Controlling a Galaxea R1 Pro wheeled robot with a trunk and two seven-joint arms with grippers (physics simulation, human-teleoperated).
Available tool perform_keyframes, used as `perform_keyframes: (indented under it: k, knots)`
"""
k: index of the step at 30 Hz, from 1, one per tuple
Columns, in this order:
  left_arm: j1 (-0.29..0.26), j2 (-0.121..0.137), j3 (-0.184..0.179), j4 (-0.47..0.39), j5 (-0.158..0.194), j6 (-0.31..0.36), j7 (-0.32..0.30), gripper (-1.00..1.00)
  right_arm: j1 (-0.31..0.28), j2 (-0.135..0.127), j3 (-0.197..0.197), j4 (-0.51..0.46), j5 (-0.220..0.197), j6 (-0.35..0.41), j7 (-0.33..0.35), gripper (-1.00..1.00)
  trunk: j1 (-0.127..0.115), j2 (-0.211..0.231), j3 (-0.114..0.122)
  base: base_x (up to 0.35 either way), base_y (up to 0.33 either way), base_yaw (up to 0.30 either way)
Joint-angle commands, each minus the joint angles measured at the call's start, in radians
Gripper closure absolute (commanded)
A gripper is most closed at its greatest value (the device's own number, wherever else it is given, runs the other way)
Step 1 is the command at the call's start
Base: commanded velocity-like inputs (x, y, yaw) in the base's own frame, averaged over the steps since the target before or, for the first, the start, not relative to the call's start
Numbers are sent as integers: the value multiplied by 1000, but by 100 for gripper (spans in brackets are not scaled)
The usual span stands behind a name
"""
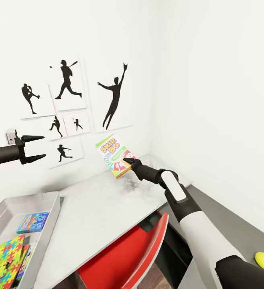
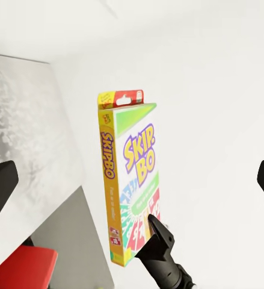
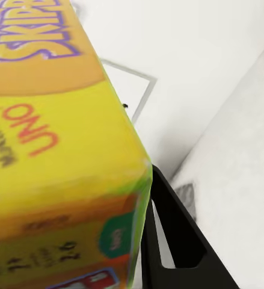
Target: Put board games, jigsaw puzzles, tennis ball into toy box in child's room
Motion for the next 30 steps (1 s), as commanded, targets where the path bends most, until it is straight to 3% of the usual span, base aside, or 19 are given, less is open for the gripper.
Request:
perform_keyframes:
  k: [1, 20, 30]
  knots:
    - [-2, 1, -5, 1, 5, 1, -1, -100, -1, 0, 0, -1, -9, 2, -7, 100, 1, -2, -2, -3, 44, 68]
    - [-2, 1, -5, 1, 5, 1, -1, -100, -1, -2, 0, 2, -10, 4, -6, 100, 1, -2, -2, -63, 55, 164]
    - [-2, 1, -5, 1, 5, 1, -1, -100, -1, 1, 2, 2, -9, 3, -5, 100, 1, -2, -2, -4, 0, 7]
